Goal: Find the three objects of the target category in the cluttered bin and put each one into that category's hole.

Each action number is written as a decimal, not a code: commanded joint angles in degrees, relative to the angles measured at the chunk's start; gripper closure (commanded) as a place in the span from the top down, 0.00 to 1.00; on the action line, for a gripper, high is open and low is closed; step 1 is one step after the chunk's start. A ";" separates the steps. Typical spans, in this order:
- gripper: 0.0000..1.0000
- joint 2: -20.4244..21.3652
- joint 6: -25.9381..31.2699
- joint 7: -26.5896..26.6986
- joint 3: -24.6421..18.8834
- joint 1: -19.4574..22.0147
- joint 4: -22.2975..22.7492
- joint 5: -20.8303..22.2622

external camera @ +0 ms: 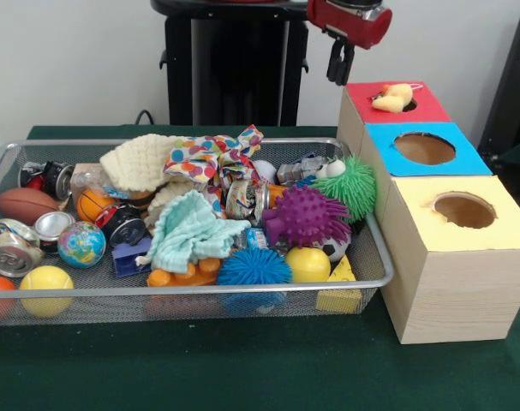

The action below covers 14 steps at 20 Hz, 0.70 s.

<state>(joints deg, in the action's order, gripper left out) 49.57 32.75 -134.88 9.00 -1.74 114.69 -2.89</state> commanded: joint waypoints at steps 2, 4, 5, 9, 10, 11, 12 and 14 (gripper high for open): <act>0.00 1.08 9.51 -5.17 0.45 -1.15 -4.65 1.51; 0.00 1.61 10.05 -6.05 0.07 -1.32 -4.18 0.24; 0.00 1.91 10.14 -6.48 -0.19 -1.36 -3.86 -0.47; 0.00 1.60 8.87 -8.16 -1.44 -1.53 -2.98 -2.73; 0.00 1.15 7.91 -8.87 -1.68 -1.79 -2.72 -3.32; 0.00 0.69 6.96 -9.59 -1.92 -2.06 -2.47 -3.90; 0.00 0.12 5.83 -10.38 -1.98 -2.48 -2.35 -4.37; 0.00 -1.17 3.76 -11.98 -2.26 -3.38 -2.18 -5.76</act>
<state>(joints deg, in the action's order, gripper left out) 51.11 37.53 -134.88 9.61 -3.92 114.16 -4.77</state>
